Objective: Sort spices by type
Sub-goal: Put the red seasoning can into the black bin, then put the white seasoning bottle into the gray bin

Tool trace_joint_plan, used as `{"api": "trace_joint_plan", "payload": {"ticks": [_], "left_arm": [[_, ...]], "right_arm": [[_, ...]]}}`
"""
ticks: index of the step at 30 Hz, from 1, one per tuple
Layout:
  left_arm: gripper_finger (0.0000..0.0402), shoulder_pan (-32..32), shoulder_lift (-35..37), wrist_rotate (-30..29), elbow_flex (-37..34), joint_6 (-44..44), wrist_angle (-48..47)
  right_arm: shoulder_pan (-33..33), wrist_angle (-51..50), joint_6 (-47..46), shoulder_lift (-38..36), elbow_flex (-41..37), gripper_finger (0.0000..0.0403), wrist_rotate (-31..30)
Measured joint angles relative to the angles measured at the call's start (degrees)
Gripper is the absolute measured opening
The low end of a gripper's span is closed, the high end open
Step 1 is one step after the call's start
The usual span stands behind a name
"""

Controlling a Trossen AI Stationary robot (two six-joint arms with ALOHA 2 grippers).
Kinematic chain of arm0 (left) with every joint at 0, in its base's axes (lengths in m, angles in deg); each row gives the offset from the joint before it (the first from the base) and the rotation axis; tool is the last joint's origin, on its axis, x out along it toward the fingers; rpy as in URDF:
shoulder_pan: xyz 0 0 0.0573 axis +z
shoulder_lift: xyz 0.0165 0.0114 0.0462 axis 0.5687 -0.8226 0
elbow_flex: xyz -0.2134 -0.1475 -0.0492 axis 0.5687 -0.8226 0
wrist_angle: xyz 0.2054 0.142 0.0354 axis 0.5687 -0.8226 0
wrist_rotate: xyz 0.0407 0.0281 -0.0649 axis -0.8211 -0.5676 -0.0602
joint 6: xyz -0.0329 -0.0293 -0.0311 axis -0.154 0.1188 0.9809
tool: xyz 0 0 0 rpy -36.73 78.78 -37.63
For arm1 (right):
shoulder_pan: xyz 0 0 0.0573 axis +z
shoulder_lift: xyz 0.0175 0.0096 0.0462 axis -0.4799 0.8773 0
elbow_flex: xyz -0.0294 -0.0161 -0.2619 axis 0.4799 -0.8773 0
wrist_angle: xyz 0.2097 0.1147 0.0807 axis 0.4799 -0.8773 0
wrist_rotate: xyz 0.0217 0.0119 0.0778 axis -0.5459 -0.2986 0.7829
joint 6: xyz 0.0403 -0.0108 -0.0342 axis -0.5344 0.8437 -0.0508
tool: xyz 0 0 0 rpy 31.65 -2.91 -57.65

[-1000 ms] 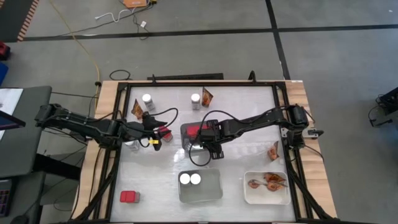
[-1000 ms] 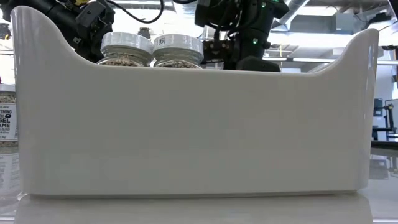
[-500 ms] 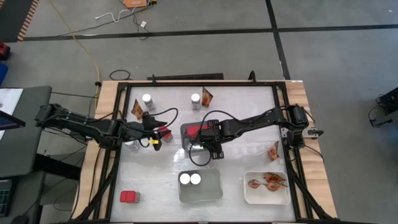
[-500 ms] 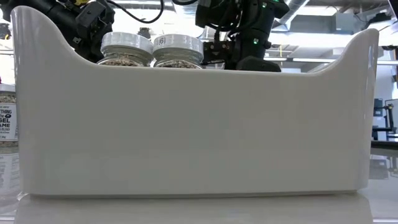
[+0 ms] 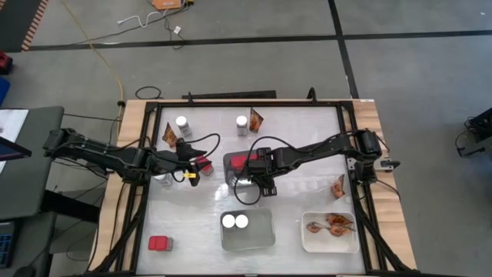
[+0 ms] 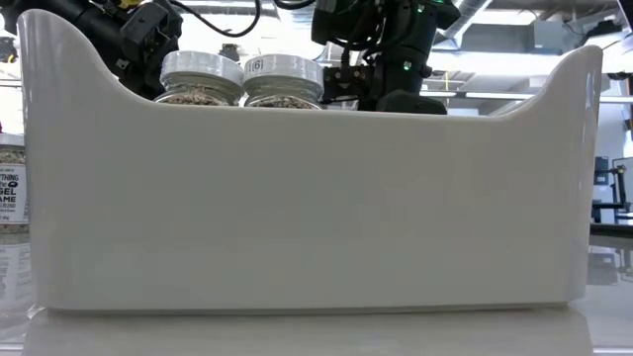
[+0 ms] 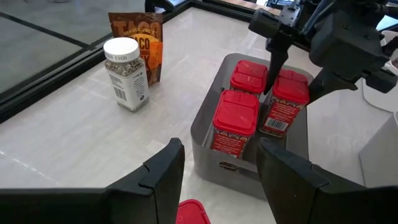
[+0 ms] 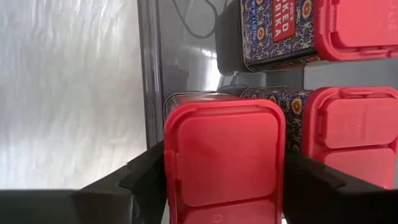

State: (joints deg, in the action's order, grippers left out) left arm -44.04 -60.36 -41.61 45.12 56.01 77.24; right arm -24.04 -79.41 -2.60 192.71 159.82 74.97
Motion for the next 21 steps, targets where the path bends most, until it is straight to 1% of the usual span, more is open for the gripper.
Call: {"api": "trace_joint_plan", "payload": {"ticks": [6,16,21], "left_arm": [[0.019,0.0,0.01,0.0,0.0,0.0,0.0],[0.019,0.0,0.01,0.01,0.0,0.0,-0.1],[0.019,0.0,-0.01,0.01,0.0,0.0,-0.55]], "right_arm": [[0.0,-1.44,0.22,-0.24,0.99,0.0286,-0.02],[0.02,-10.0,0.11,-0.33,9.54,0.0286,-0.02],[-0.26,-16.71,-2.95,-0.52,14.46,0.0286,-0.09]]}}
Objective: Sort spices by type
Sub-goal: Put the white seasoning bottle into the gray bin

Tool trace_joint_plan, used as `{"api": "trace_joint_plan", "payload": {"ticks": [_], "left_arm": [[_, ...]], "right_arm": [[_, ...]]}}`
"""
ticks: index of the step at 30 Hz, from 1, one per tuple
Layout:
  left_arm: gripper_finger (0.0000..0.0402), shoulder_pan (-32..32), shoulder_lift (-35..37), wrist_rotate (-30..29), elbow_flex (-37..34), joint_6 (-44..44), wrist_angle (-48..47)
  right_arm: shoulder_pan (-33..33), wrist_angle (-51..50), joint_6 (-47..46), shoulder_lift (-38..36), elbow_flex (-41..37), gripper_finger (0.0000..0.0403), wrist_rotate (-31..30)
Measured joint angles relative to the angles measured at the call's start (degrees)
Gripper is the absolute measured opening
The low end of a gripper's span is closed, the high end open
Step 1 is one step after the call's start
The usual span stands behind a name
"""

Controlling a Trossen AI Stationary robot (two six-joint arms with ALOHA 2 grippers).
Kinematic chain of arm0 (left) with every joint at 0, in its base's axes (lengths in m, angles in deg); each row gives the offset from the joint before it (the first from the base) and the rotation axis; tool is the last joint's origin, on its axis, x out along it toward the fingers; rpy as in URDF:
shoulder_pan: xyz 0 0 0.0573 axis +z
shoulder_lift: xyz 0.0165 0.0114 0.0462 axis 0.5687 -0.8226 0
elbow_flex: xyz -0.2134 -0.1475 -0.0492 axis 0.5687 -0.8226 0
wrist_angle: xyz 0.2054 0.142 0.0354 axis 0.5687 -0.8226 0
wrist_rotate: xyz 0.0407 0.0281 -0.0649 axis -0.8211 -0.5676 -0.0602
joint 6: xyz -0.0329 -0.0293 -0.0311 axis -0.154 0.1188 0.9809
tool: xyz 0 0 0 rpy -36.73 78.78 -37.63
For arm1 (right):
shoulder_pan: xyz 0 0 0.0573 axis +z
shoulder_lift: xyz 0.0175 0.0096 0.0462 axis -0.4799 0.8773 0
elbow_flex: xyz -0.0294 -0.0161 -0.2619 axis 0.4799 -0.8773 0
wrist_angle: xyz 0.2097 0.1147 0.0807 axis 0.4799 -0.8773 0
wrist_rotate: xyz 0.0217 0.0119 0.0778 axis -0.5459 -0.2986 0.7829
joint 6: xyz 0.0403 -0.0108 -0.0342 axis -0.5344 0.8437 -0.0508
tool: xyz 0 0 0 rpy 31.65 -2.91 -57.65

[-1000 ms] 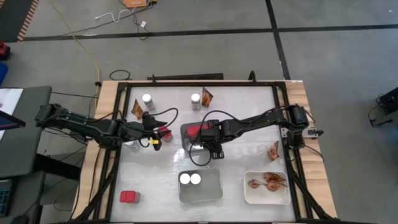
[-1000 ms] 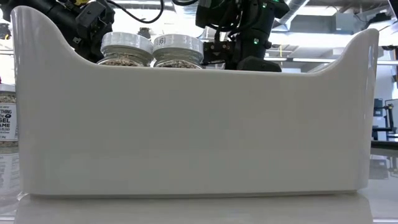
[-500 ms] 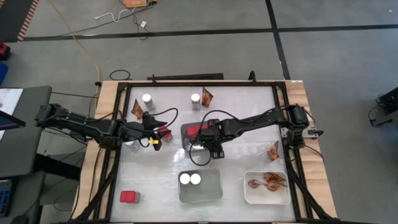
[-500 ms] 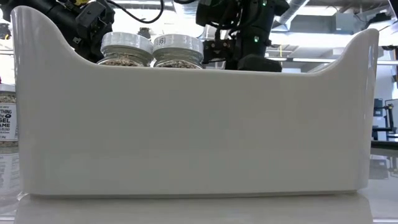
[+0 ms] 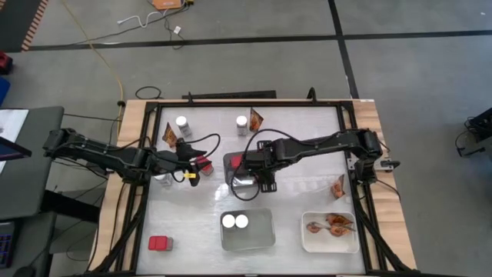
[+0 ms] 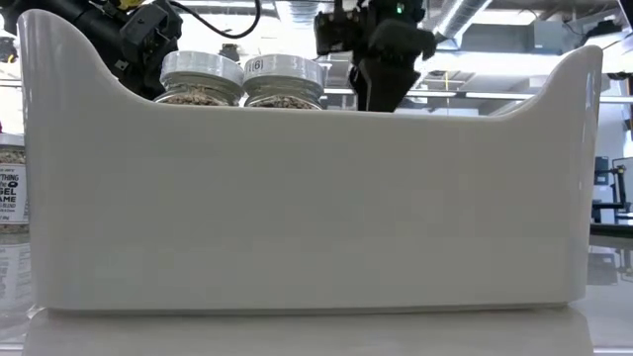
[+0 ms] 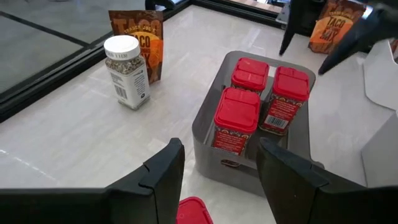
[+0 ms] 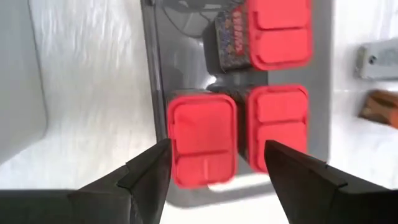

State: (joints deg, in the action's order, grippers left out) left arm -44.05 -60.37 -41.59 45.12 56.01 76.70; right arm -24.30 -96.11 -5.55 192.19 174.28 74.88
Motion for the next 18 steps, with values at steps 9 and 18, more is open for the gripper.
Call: {"api": "trace_joint_plan", "payload": {"ticks": [9,18], "left_arm": [[0.019,0.0,0.0,0.42,0.0,0.33,0.0],[0.019,-0.02,0.02,0.42,0.0,0.39,0.09]], "right_arm": [[-0.02,-5.91,-4.07,-9.4,-2.19,0.0286,-2.44],[0.09,5.24,-14.03,-31.88,-26.33,0.0286,-6.21]]}}
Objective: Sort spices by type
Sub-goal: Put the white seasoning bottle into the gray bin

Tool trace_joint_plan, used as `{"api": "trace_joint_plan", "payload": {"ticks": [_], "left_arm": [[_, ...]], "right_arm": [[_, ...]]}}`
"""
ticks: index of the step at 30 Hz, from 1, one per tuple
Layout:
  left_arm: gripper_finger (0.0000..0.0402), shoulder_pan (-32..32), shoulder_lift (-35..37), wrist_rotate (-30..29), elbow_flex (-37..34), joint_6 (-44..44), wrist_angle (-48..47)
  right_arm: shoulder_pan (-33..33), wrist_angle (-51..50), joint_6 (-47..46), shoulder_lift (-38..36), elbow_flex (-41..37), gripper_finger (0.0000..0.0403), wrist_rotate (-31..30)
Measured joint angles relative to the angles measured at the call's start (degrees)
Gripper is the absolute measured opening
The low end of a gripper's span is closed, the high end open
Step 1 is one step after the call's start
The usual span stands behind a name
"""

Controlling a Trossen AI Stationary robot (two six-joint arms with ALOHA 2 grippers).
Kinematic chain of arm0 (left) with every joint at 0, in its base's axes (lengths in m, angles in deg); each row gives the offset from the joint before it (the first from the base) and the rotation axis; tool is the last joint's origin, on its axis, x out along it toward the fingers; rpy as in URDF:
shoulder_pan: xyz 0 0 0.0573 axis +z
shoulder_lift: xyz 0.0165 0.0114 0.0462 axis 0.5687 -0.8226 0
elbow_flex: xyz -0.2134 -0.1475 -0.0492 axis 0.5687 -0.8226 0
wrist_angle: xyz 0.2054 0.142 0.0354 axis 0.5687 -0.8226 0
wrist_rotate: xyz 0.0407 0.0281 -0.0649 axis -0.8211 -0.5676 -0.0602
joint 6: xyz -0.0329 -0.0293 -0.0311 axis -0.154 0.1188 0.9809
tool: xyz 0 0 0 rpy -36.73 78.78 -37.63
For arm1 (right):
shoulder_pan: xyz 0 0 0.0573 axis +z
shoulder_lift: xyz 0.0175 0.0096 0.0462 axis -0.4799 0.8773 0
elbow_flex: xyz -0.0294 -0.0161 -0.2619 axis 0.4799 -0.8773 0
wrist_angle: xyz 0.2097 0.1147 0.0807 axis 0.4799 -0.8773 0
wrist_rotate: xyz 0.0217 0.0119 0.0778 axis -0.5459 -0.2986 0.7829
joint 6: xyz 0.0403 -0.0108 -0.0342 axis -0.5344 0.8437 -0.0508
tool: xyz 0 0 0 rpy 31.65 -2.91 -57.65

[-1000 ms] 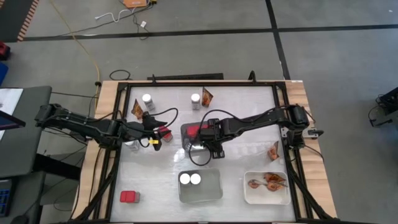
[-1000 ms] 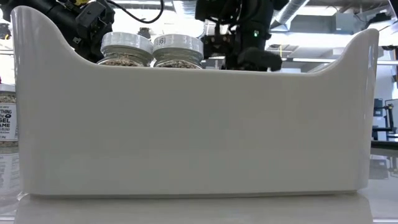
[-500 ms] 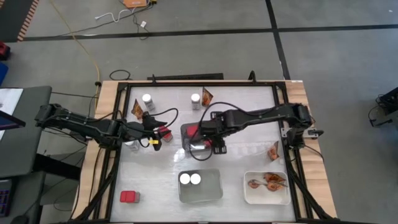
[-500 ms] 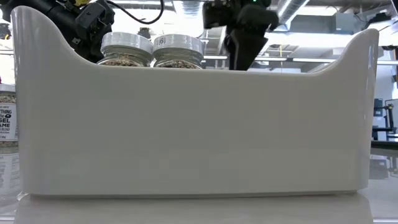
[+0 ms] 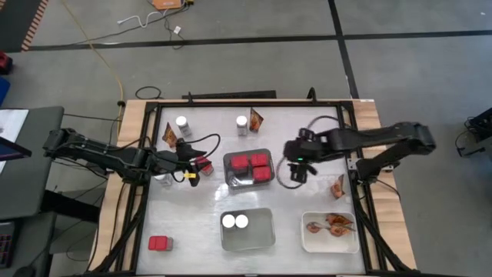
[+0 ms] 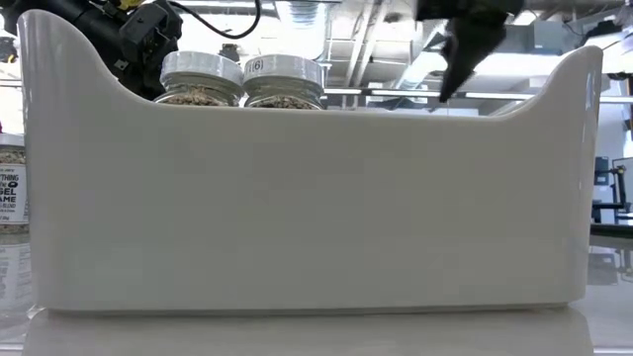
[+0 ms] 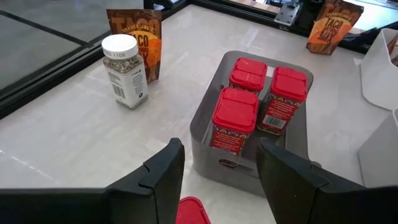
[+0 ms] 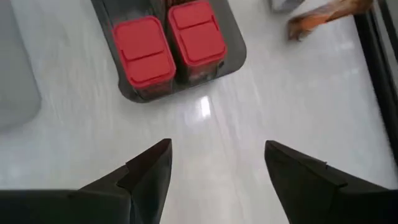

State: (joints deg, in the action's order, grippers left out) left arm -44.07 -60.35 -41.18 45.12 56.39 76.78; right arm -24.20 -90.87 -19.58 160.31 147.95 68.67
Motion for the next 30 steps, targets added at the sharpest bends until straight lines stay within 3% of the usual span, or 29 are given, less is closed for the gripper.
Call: {"api": "trace_joint_plan", "payload": {"ticks": [4,8,15,21,30], "left_arm": [[0.019,0.0,0.0,-0.01,0.0,1.0,0.01],[0.019,0.0,0.0,-0.02,0.0,2.35,0.03],[0.019,0.0,0.0,-0.03,0.0,2.19,-0.04],[0.019,0.01,0.0,-0.04,0.0,1.7,-0.35],[0.019,0.02,0.0,-0.07,0.0,0.99,-1.36]], "right_arm": [[-0.22,14.8,-0.48,-9.89,-13.78,0.0286,-0.13],[-2.16,36.66,5.55,-17.34,-27.86,0.0286,-0.42],[-13.79,60.64,14.07,-22.26,-41.53,0.0286,-0.01],[-21.0,64.79,10.32,-22.04,-43.75,0.0286,0.05],[-20.14,62.34,7.26,-22.11,-43.75,0.0286,0.25]]}}
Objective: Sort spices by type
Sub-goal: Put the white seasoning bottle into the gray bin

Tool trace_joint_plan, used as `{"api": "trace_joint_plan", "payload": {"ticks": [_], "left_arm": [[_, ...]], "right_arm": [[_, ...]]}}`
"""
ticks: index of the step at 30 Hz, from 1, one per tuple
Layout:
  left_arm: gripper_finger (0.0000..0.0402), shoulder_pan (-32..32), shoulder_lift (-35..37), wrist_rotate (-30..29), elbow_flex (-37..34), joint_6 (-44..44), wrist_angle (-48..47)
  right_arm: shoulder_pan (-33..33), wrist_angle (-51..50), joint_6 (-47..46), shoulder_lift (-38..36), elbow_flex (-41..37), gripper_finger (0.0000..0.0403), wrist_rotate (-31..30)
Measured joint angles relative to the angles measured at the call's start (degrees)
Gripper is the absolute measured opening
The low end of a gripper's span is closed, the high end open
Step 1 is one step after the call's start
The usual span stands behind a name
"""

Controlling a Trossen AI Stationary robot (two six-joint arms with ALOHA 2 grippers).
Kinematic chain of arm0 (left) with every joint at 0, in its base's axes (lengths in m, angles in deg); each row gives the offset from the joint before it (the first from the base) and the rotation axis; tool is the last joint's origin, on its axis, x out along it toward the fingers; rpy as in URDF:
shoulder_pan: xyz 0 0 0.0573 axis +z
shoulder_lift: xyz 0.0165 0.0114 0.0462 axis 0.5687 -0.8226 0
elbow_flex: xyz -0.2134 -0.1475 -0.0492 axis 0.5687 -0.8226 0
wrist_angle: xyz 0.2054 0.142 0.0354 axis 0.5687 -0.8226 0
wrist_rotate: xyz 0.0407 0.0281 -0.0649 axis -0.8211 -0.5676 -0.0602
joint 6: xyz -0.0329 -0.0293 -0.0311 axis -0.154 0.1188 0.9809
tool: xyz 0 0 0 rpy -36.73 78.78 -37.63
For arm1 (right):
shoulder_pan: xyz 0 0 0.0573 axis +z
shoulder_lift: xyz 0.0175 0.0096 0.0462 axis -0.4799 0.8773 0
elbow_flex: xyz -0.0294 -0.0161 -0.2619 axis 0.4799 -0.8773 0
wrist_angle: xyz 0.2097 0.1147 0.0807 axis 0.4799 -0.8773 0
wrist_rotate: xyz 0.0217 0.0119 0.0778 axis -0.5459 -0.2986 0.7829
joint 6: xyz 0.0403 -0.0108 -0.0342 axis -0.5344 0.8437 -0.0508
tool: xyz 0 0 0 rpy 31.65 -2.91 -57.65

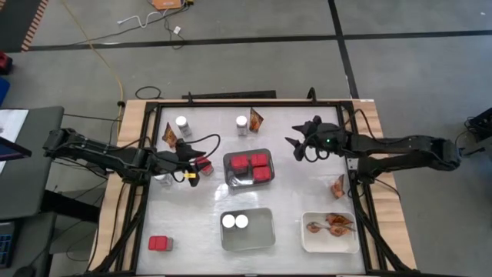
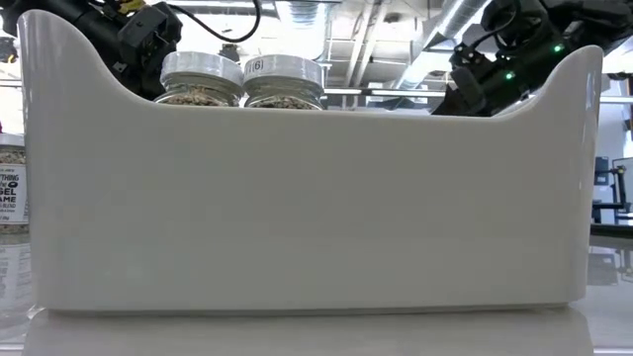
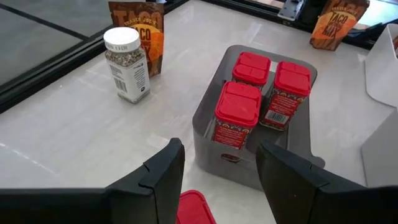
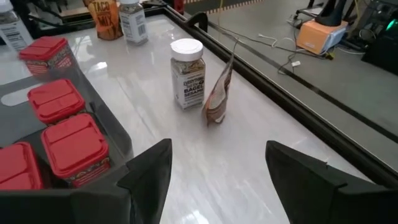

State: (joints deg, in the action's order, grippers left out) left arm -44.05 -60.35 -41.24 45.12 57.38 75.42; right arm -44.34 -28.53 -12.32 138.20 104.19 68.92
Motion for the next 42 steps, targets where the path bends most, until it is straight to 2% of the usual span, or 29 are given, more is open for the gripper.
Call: {"api": "trace_joint_plan", "payload": {"ticks": [20,22,25,29,35,42], "left_arm": [[0.019,-0.02,-0.02,0.0,0.0,0.26,-0.34],[0.019,-0.02,-0.01,0.0,0.0,0.92,-0.35],[0.019,0.0,-0.01,0.0,0.0,0.89,-0.34],[0.019,-0.02,-0.01,0.0,0.0,0.83,-0.34],[0.019,-0.02,0.0,-0.04,0.0,-1.05,-0.27],[0.0192,0.0,0.0,-0.76,0.0,0.01,-0.21]], "right_arm": [[-0.31,-3.42,4.14,0.0,-0.18,0.0286,-0.03],[-0.73,-1.49,4.63,-0.01,-1.66,0.0286,-0.04],[-1.5,7.95,6.84,-0.02,-6.99,0.0286,0.29],[-3.91,22.02,8.63,-0.09,-12.54,0.0286,7.68],[-8.38,22.28,8.61,-0.07,-13.03,0.0286,17.64],[-8.68,19.27,6.51,-0.02,-13.05,0.0286,18.27]]}}
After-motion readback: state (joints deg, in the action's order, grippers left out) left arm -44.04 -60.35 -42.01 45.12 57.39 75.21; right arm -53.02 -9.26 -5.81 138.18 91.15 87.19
